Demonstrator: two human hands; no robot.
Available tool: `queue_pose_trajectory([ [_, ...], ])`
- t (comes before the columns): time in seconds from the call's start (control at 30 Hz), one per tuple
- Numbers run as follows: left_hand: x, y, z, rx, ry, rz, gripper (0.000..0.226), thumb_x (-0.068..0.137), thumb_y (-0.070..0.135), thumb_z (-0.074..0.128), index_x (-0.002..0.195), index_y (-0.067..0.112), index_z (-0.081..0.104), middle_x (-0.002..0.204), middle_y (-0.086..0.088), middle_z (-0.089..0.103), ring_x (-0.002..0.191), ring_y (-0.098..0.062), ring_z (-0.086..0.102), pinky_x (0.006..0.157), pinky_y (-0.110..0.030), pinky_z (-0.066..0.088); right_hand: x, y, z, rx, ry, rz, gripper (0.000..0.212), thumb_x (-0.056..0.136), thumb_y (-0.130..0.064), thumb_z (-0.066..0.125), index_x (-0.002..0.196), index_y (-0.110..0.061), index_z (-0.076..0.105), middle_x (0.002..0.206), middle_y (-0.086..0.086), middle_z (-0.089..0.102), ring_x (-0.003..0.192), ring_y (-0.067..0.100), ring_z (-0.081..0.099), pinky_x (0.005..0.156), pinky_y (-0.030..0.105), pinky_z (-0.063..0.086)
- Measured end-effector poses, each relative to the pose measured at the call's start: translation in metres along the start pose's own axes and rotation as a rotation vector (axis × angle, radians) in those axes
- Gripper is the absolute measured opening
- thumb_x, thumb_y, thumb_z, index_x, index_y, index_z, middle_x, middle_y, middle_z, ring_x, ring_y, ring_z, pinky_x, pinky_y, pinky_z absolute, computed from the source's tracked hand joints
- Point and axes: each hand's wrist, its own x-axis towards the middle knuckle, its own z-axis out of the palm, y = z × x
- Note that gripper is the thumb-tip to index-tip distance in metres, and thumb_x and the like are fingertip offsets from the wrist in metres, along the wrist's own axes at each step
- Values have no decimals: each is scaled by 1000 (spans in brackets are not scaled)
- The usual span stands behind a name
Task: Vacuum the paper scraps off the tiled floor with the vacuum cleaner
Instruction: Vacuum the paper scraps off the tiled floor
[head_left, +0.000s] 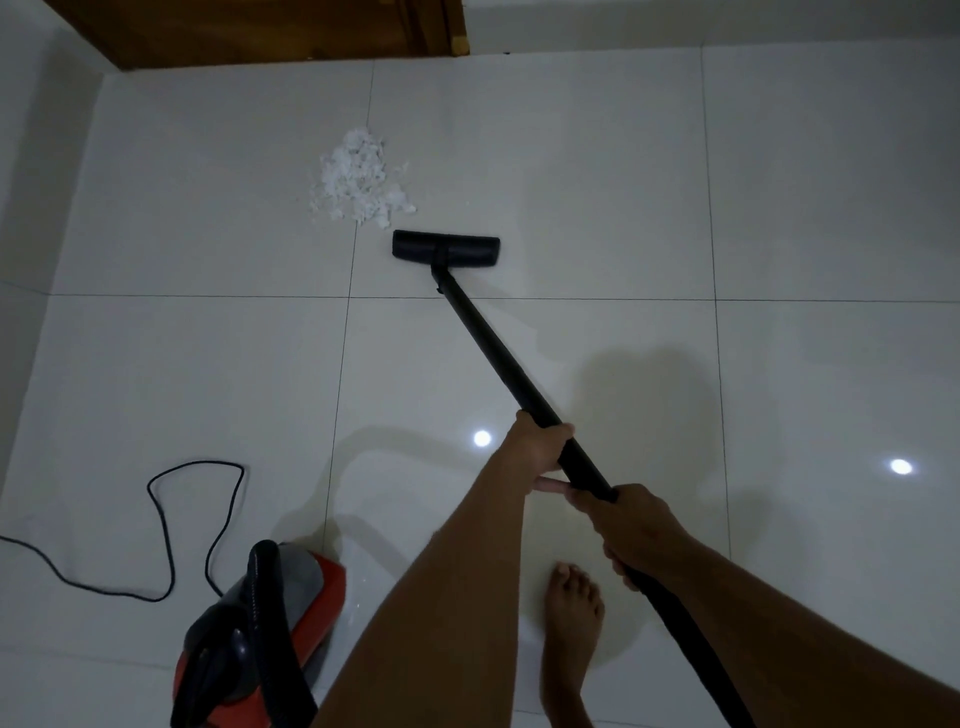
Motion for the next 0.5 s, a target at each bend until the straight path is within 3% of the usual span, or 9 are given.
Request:
queue_pose_trajectory([
  [0.23, 20, 40, -7, -6, -4, -1, 50, 95, 21, 64, 139, 15, 40, 104, -8, 61, 93, -20, 65, 78, -50, 61, 17, -35, -16, 68, -9, 38, 46, 91, -53, 65, 81, -9, 57, 57, 6, 56, 40, 18, 51, 44, 25, 46],
  [0.5, 30, 68, -17, 12, 16, 10, 47, 96, 21, 63, 137, 13, 42, 112, -10, 62, 101, -24, 66, 79, -50, 61, 31, -65, -24, 79, -18, 13, 46, 91, -50, 66, 82, -6, 56, 56, 6, 55, 37, 18, 48, 43, 24, 45],
])
